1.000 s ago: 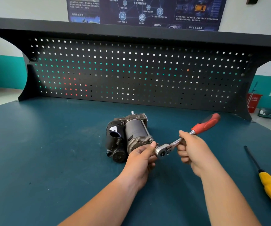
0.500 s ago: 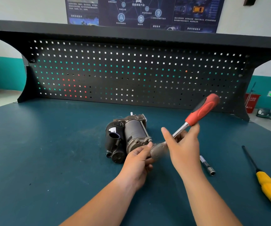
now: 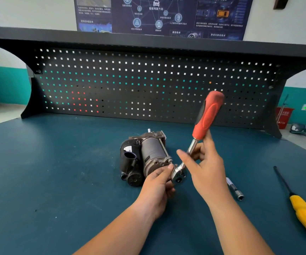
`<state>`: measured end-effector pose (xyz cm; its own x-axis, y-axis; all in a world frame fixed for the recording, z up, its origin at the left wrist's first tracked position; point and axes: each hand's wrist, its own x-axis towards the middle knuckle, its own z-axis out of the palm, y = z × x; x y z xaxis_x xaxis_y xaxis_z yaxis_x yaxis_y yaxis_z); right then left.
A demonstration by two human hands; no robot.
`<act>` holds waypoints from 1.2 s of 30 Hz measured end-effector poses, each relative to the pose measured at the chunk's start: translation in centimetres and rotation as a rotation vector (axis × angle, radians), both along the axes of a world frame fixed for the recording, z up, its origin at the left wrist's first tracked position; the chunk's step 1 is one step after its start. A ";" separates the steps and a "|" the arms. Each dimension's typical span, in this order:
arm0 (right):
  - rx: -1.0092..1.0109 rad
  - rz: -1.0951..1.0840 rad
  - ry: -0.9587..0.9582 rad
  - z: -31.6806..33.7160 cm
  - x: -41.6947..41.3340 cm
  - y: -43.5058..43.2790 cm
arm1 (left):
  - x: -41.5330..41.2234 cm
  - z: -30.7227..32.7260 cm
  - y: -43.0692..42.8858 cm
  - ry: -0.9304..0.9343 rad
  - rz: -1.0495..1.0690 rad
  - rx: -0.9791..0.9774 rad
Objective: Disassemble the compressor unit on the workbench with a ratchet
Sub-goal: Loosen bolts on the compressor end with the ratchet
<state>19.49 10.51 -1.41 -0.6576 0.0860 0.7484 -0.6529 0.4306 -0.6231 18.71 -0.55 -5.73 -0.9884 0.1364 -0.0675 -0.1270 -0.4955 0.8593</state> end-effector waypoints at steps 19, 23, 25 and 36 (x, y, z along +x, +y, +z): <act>-0.213 0.026 -0.285 -0.4 -0.8 0.5 | -0.6 0.0 0.0 -0.010 -0.015 0.010; -0.180 -0.043 -0.555 -0.5 -1.2 1.9 | -0.7 0.0 0.2 0.003 -0.017 -0.010; -0.155 -0.028 -0.597 -0.5 -1.2 2.3 | -0.7 -0.1 0.2 0.003 -0.019 -0.014; 0.088 0.174 -0.289 0.1 0.6 0.3 | -0.5 0.5 -0.6 -0.083 -0.149 -0.085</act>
<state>20.11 10.82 -1.33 -0.8428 -0.1030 0.5283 -0.5230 0.3886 -0.7585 18.22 -1.11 -5.27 -0.9483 0.2711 -0.1652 -0.2655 -0.3917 0.8809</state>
